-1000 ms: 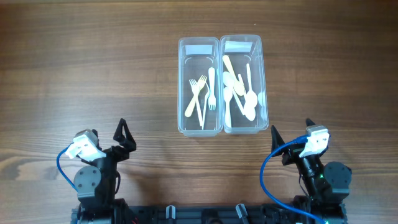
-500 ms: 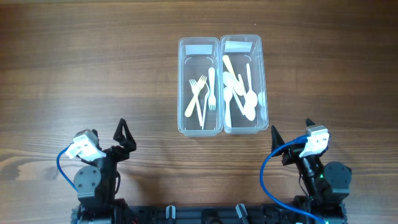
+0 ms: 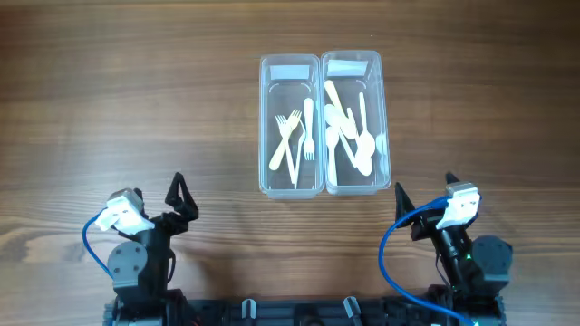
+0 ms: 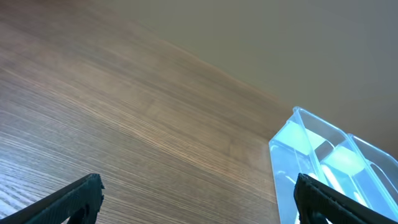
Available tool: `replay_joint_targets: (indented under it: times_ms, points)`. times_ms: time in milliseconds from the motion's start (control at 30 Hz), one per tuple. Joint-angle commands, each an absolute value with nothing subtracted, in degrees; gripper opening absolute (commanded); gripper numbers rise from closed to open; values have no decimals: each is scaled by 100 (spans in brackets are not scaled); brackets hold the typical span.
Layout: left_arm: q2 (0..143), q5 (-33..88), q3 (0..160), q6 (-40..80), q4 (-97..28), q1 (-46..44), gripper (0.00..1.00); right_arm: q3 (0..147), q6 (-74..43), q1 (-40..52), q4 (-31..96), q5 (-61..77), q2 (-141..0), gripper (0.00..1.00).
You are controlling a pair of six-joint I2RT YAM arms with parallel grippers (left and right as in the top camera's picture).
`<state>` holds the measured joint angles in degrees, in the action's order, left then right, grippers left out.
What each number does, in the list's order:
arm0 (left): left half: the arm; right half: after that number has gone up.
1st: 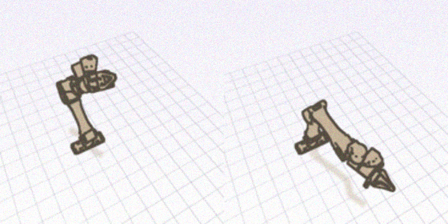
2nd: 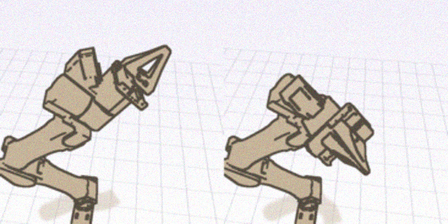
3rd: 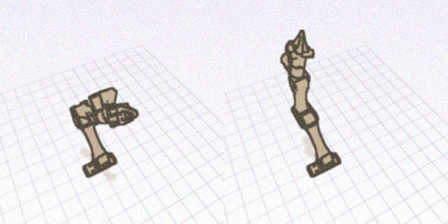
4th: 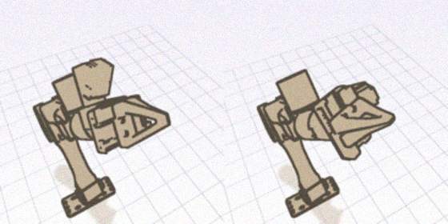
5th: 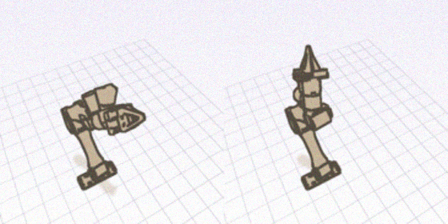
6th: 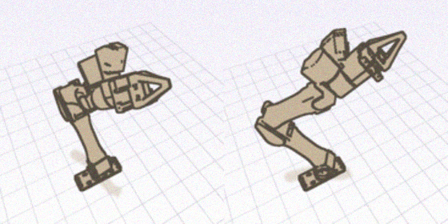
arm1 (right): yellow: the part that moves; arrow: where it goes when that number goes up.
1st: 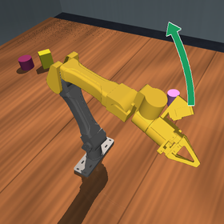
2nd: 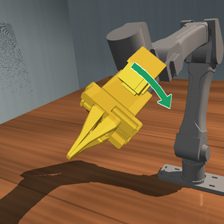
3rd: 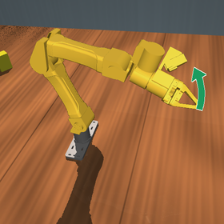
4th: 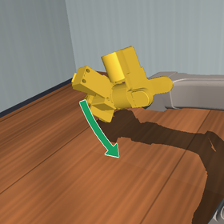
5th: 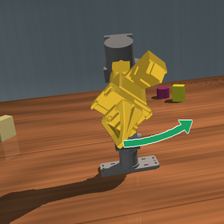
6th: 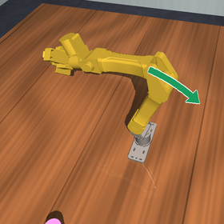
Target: Pack container
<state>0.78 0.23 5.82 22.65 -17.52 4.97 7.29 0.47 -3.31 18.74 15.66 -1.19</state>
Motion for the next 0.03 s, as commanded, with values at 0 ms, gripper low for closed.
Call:
replay_joint_targets:
  times_ms: [0]
  points:
    - [23, -32, 534, 2298, -1715, 471, 100, 672, -14, -314, 1839, 1662, -58, 100]
